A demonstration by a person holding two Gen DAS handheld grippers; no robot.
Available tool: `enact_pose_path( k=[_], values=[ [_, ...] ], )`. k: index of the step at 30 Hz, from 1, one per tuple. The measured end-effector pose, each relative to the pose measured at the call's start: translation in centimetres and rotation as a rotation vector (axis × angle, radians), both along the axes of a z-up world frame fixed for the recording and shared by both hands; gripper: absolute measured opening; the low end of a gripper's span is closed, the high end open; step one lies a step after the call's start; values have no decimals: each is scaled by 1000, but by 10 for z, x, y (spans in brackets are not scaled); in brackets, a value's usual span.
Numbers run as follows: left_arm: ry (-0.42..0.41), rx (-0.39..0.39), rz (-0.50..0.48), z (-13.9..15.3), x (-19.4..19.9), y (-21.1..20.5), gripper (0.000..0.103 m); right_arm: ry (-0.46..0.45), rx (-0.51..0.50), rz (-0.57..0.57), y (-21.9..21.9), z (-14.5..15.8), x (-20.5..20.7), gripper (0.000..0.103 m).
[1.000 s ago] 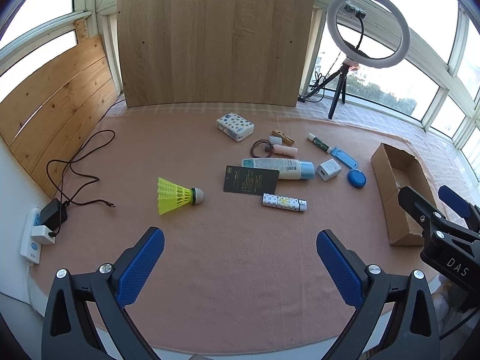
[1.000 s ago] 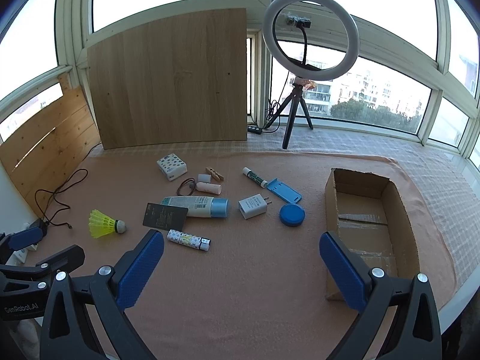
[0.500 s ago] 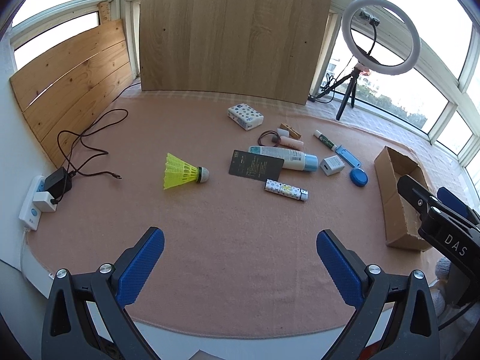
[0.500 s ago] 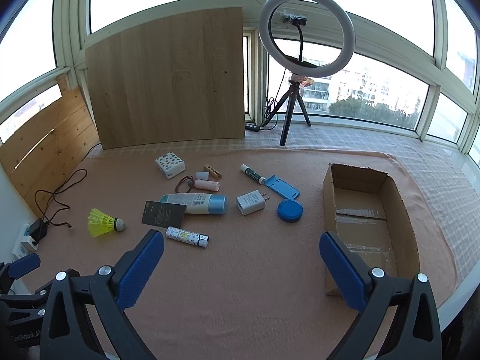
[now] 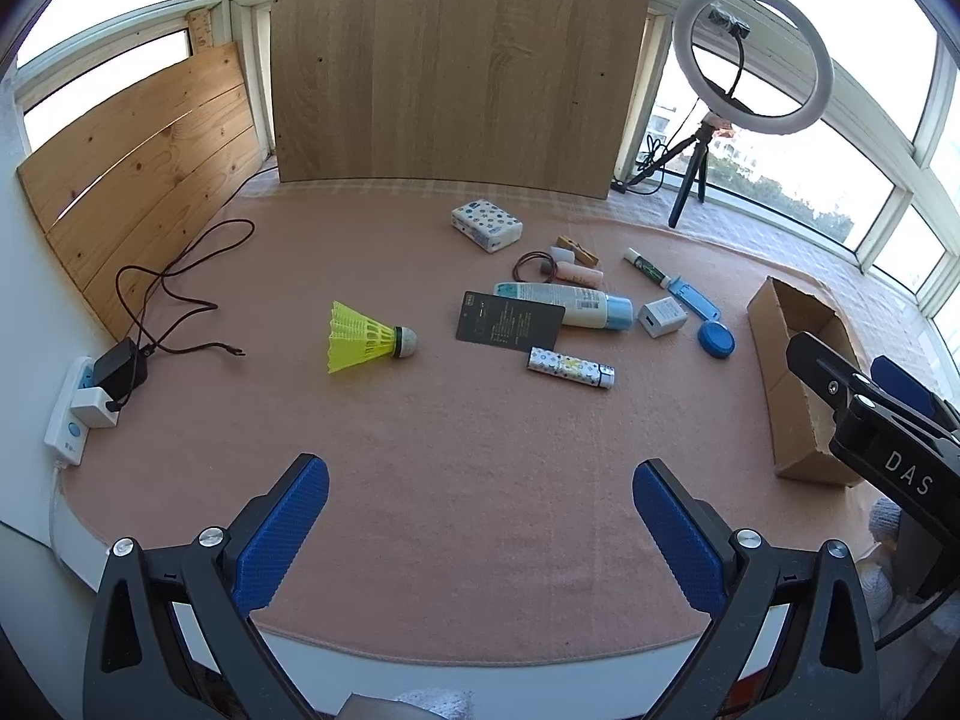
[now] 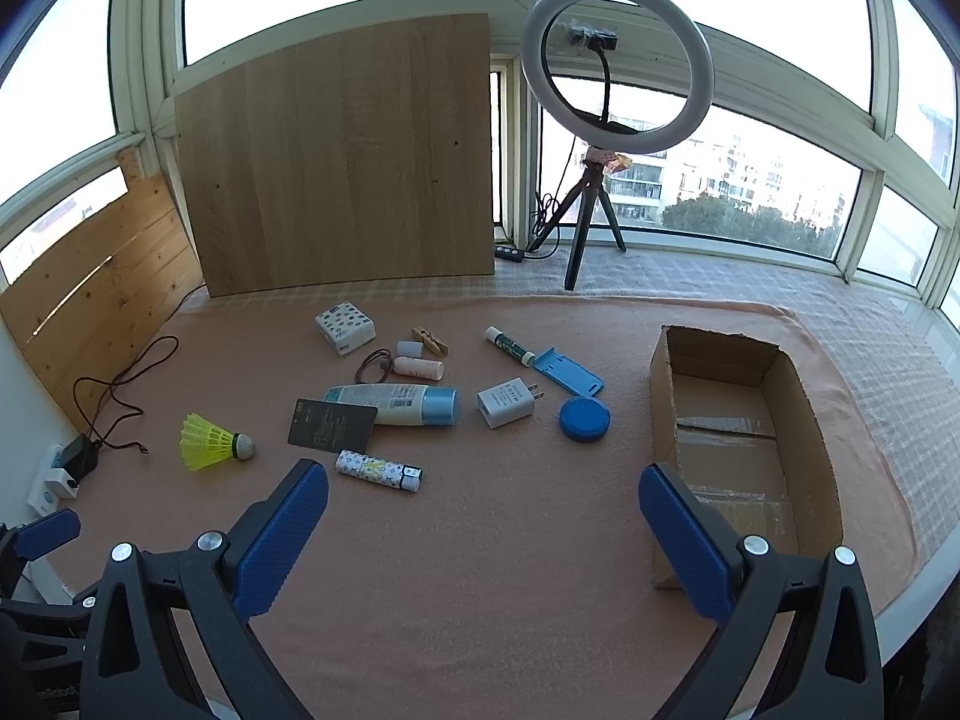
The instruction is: Organize objects
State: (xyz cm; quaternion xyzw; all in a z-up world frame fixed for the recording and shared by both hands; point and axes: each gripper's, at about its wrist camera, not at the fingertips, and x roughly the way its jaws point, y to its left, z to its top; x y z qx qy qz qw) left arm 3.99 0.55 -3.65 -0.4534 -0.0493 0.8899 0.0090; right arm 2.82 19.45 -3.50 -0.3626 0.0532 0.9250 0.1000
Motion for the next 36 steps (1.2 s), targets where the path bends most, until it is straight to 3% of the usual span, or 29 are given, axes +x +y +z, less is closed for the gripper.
enact_pose_path(
  k=[7,22,36],
  values=[
    [-23,-17,8,-5,-1,-1,102,-6,3,6,-1,-2,0,102],
    [-51,56,-11,-11,-1,0,102,-65,24,23,-3,-17,21,102],
    [-79,13,-53,-10,-4,12,102,-65,14,2,4,-19,21,102]
  ],
)
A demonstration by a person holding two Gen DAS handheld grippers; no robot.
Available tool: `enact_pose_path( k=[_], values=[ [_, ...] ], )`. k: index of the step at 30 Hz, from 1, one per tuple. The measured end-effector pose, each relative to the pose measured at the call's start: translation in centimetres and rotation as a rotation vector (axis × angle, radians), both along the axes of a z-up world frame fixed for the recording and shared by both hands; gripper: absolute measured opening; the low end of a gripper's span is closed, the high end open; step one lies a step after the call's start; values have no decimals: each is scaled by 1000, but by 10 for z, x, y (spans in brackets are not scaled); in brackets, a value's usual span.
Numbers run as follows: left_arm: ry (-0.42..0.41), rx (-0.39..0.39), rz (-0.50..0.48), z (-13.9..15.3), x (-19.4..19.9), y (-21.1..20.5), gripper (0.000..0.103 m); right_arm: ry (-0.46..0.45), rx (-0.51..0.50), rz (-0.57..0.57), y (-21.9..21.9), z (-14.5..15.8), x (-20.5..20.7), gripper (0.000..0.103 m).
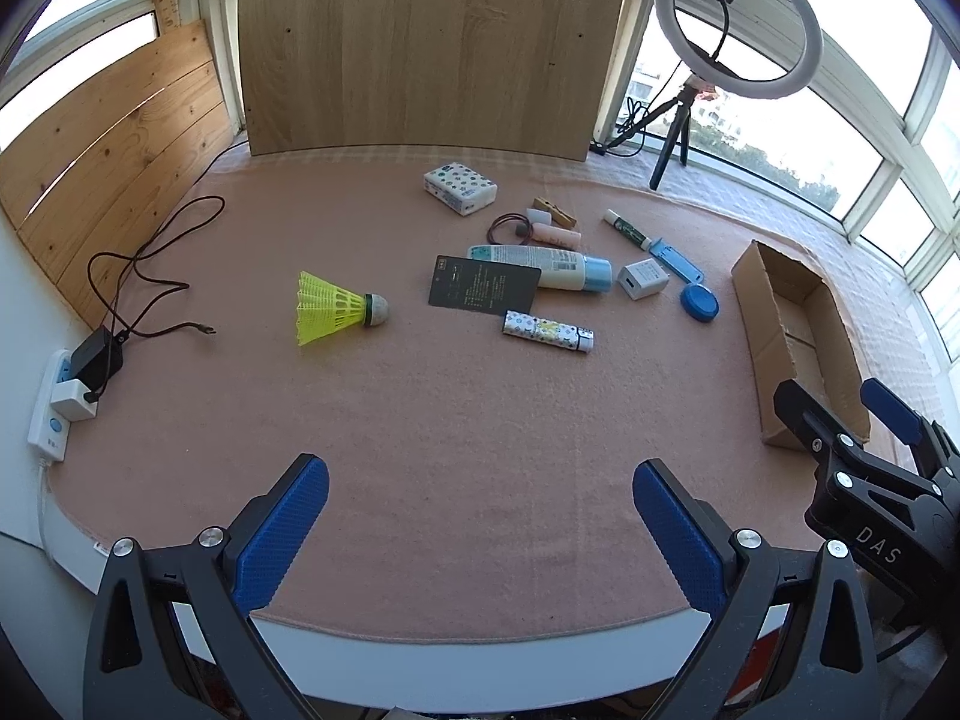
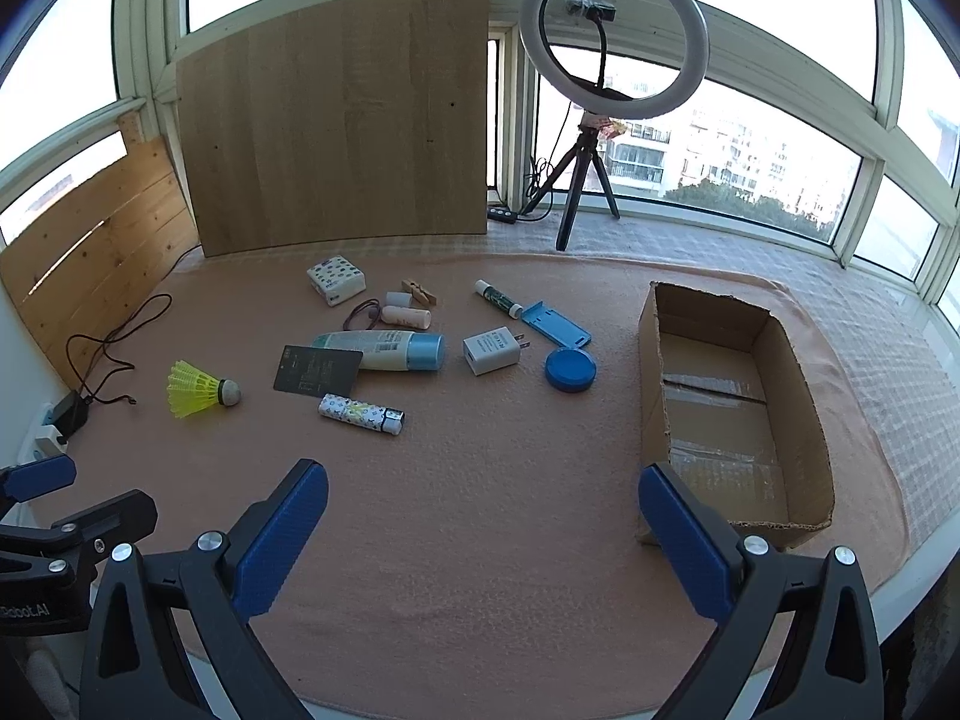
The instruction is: Organize objects
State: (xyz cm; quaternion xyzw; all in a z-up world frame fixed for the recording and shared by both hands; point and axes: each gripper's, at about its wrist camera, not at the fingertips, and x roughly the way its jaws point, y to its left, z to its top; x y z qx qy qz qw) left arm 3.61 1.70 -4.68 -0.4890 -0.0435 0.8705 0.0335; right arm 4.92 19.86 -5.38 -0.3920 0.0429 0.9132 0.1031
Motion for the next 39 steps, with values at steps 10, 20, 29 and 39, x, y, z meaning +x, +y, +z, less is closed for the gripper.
enact_pose_path(
  k=[10,20,29,39],
  values=[
    [7,26,28,-1,-5,-8,102,-9,-6,-7,2,-3,-4,102],
    [11,12,18,-2,-8,-8,102,-31,-16,-18,3,-9,-8,102],
    [-11,14,58,-10,-22,-24,102,-63,-75,-15,11,-24,-16,102],
    [-44,-5,52,-39,-43,-36,101,-80,-62,-13,16,-36,-33,102]
  ],
)
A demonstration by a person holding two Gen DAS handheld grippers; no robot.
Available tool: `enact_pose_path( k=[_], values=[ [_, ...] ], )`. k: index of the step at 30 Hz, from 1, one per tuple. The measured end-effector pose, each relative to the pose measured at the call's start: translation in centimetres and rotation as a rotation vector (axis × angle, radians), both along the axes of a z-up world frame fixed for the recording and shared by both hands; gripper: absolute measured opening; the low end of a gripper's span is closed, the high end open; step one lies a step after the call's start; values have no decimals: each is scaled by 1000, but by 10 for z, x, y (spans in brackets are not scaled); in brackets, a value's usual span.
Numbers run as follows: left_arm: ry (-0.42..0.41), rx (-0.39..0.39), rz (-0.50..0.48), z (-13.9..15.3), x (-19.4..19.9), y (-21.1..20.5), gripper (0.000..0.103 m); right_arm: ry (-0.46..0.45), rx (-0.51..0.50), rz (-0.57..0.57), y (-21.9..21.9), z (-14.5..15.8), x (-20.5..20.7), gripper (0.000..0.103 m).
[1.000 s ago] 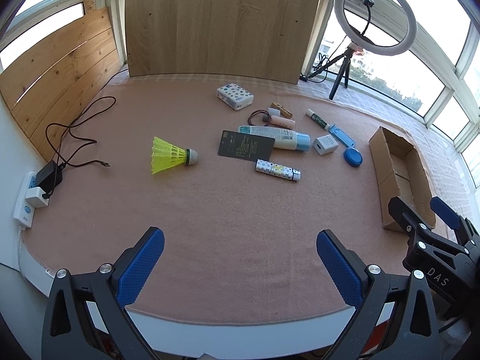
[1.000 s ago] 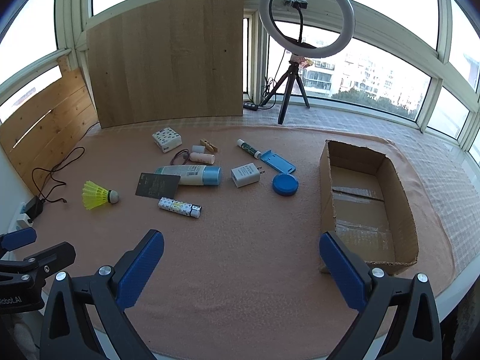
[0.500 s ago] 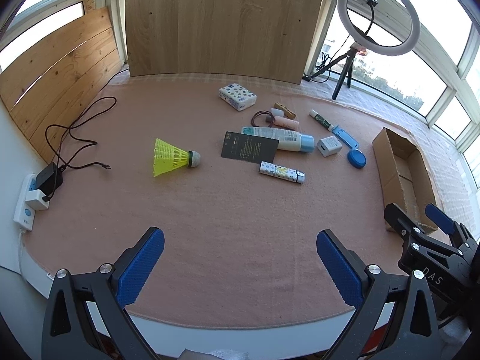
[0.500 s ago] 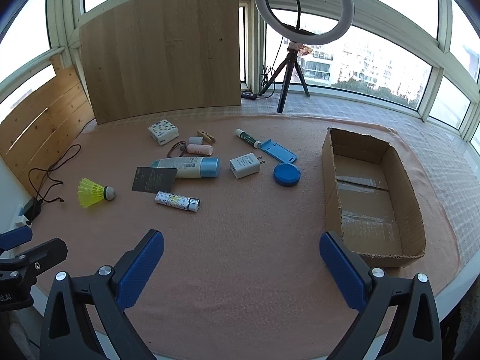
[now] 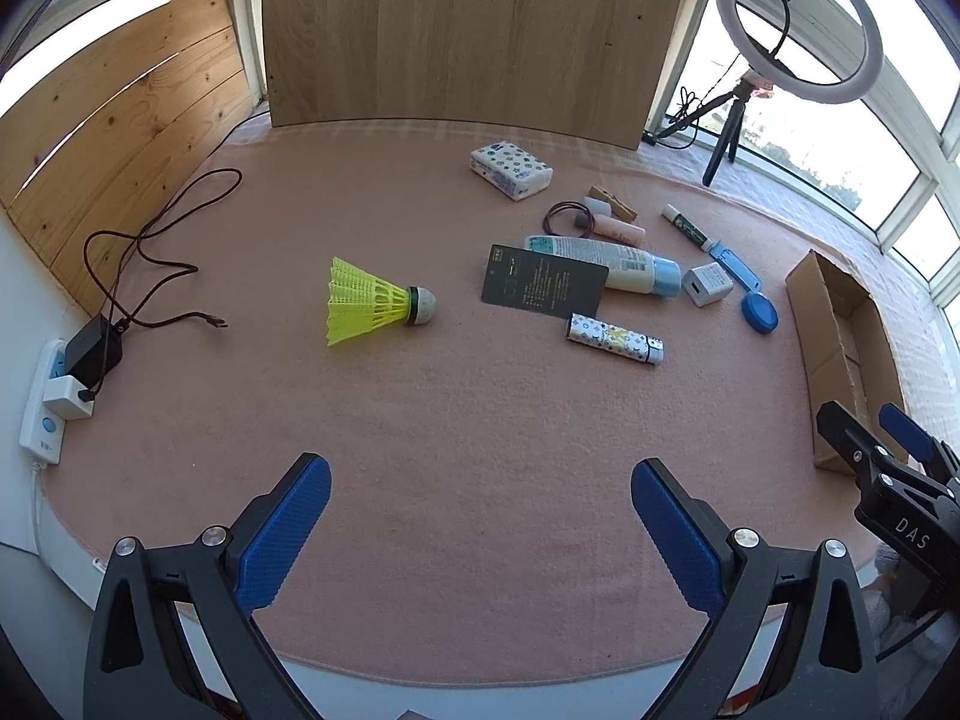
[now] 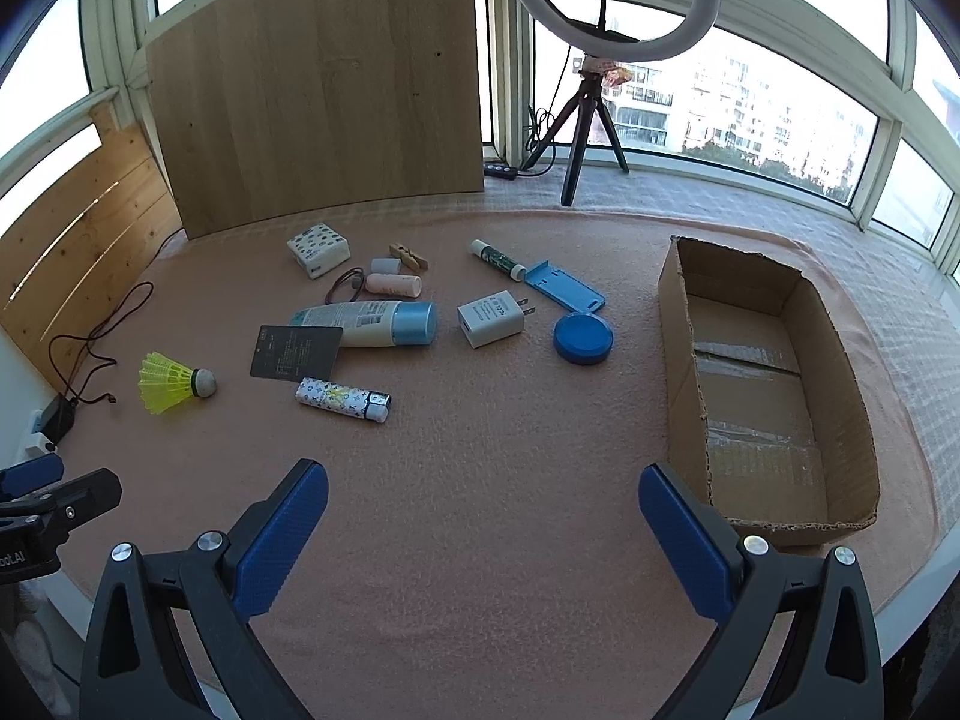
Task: Organize objects
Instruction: 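Move the left tool toward the yellow shuttlecock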
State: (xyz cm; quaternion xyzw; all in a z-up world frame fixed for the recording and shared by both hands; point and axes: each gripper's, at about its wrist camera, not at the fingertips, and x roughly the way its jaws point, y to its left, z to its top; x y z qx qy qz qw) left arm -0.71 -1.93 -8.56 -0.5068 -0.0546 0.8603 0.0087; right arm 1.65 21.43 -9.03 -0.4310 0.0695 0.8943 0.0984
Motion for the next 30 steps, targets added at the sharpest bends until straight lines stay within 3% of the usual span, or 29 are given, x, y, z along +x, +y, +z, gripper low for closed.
enact_pose_path(
  k=[8,16,22,26,30],
  values=[
    [22,-13,18,-5,-26,-18,101,-24,-41,63,5,-16,-23,102],
    [36,-46,145,-5,-41,-72,98,-72,-65,85,11,-27,-47,96],
    [45,-60,164,-6,-43,-87,94,-96,-103,94,14,-35,-63,96],
    [41,-55,163,-9,-44,-88,93,-109,-113,133,10,-41,-74,82],
    [30,-47,163,-14,-43,-89,91,-115,-120,153,5,-44,-82,80]
  ],
)
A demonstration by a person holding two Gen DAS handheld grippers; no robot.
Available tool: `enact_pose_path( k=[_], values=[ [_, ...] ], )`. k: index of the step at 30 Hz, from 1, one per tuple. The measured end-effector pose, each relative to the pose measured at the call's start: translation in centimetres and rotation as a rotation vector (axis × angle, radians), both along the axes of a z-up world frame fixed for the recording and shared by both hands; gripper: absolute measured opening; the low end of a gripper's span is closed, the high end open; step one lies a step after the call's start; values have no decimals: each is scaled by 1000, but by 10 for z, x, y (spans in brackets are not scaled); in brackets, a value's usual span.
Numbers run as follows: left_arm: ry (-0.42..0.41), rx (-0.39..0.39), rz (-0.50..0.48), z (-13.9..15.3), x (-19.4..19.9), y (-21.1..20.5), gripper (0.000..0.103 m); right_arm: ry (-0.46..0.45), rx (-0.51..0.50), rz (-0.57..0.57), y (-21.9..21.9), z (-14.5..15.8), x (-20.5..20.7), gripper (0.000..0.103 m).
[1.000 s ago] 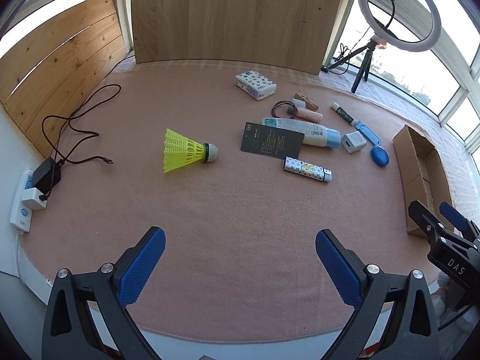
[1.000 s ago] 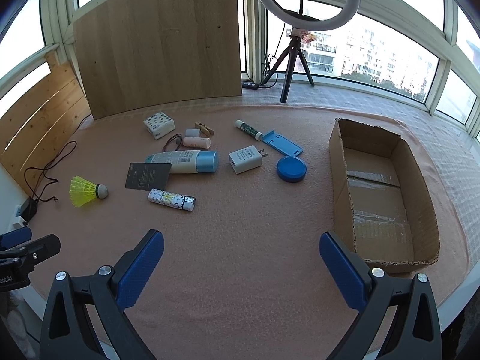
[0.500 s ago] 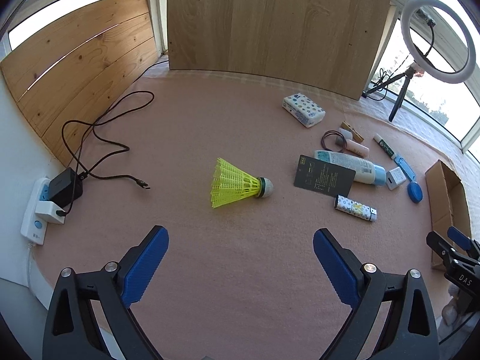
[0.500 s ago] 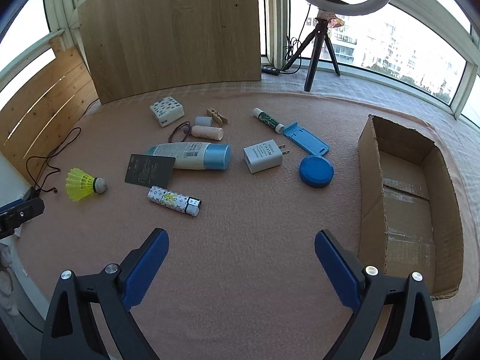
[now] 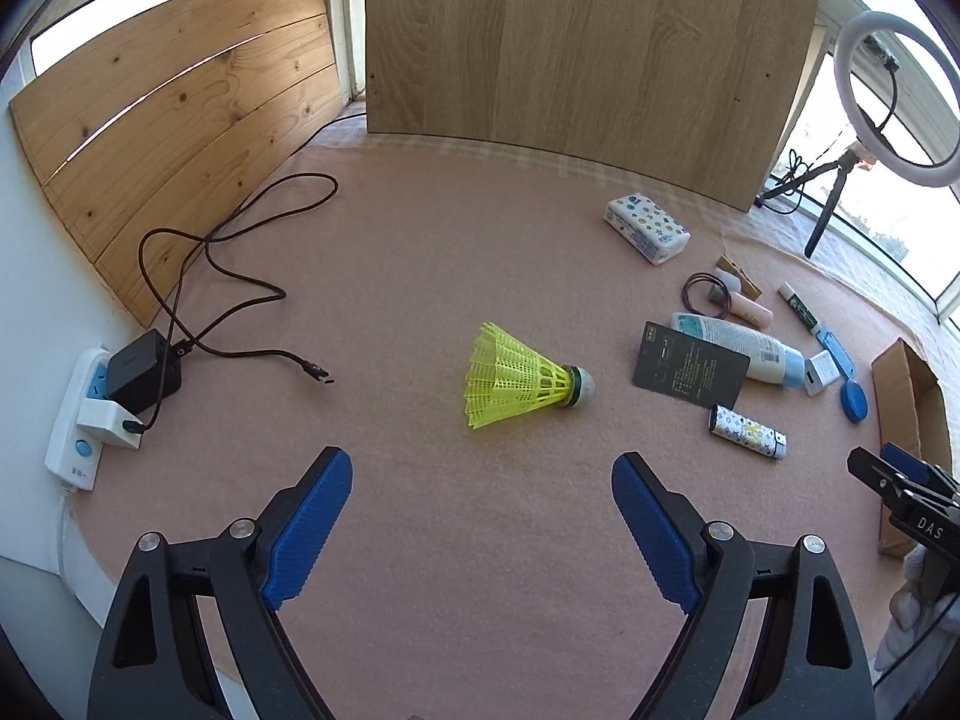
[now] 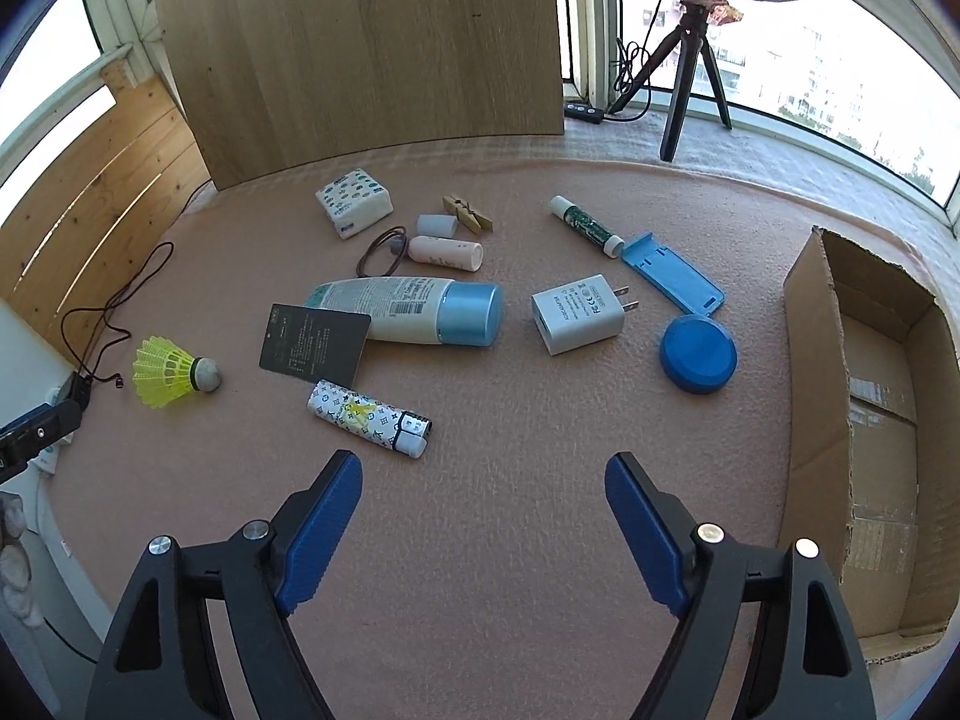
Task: Organize objects
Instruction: 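Move the left tool toward the yellow shuttlecock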
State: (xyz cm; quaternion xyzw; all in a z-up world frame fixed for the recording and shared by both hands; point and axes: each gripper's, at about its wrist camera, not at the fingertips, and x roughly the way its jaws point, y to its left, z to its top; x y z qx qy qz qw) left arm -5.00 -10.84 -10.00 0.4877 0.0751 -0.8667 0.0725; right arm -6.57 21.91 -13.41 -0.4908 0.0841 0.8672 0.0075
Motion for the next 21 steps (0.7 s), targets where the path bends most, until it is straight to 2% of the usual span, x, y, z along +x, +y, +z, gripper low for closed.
enact_pose_path(
  k=[8,10,17,21],
  values=[
    [-12,5,-33,-9,1,9,86,-18,-6,-10,6,-5,-7,80],
    [-17,12,-41,-13,-3,11,86,-27,-10,-19,10,-7,-8,75],
    [-8,20,-5,-18,-27,-9,74,-24,-26,-34,8,-4,-10,73],
    [-22,29,-6,-27,-39,-21,68,-20,-69,-52,4,-1,-13,73]
  ],
)
